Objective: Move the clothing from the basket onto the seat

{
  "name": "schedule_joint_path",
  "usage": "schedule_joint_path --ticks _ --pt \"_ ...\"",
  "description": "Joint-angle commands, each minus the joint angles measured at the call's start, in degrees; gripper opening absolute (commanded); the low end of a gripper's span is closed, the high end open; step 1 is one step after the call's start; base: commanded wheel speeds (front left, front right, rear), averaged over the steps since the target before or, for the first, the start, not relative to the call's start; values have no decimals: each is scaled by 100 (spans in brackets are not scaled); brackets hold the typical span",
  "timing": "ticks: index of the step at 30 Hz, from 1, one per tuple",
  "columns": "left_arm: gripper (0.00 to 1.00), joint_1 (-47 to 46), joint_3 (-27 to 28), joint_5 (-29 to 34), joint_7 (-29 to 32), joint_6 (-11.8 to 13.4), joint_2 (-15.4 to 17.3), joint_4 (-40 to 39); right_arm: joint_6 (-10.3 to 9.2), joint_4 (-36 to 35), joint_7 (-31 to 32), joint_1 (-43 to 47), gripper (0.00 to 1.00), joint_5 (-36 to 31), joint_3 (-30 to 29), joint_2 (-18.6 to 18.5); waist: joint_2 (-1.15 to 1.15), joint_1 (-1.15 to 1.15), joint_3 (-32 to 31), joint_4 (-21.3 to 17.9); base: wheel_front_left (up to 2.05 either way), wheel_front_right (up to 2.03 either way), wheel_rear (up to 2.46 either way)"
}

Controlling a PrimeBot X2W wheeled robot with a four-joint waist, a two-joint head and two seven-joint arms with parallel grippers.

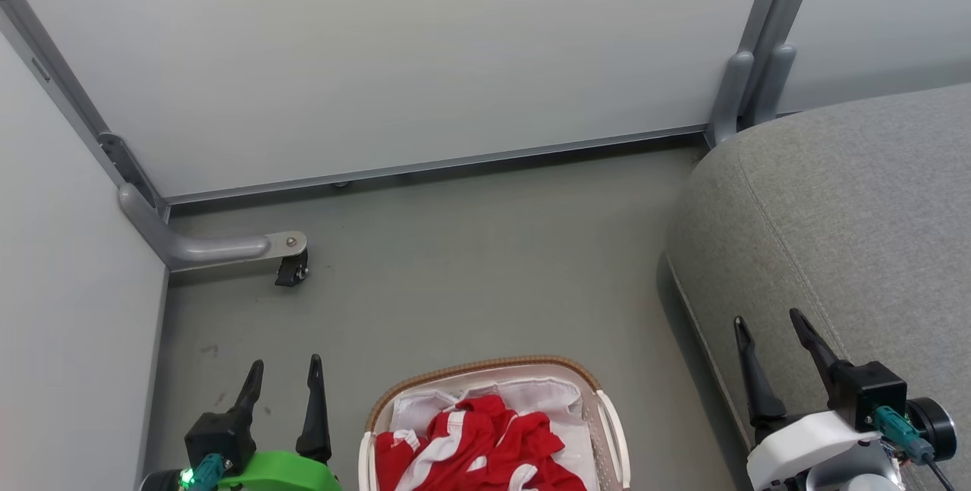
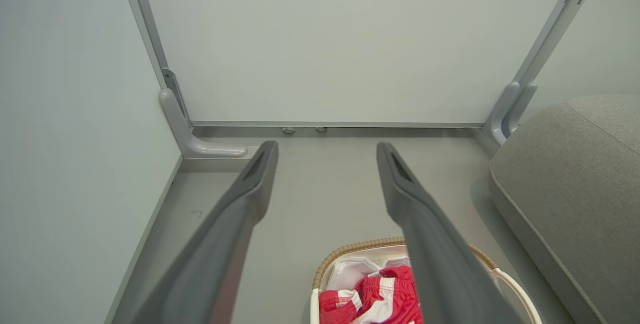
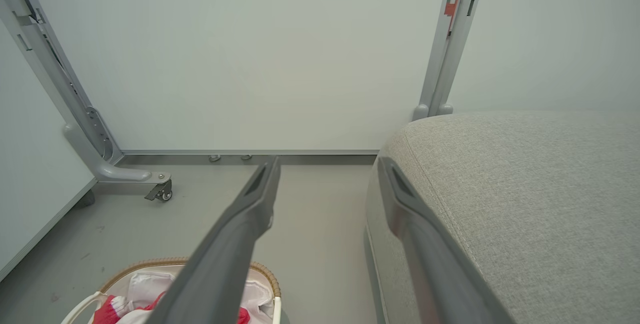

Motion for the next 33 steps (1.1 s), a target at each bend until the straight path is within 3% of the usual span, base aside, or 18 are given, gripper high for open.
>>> schedule_joint_path --ticks 1,14,33 --pt "100 26 4 6 -22 6 38 -7 0 -8 -30 -32 100 6 -8 -32 0 0 0 -3 0 0 0" --pt "100 -303 -298 172 -21 -57 35 86 0 -160 -30 -219 100 -30 26 -32 0 0 430 -170 0 0 0" --pt "100 -2787 -1476 1079 -13 -337 223 2267 -1 -546 -29 -1819 100 44 -33 -26 0 0 3286 -713 0 0 0"
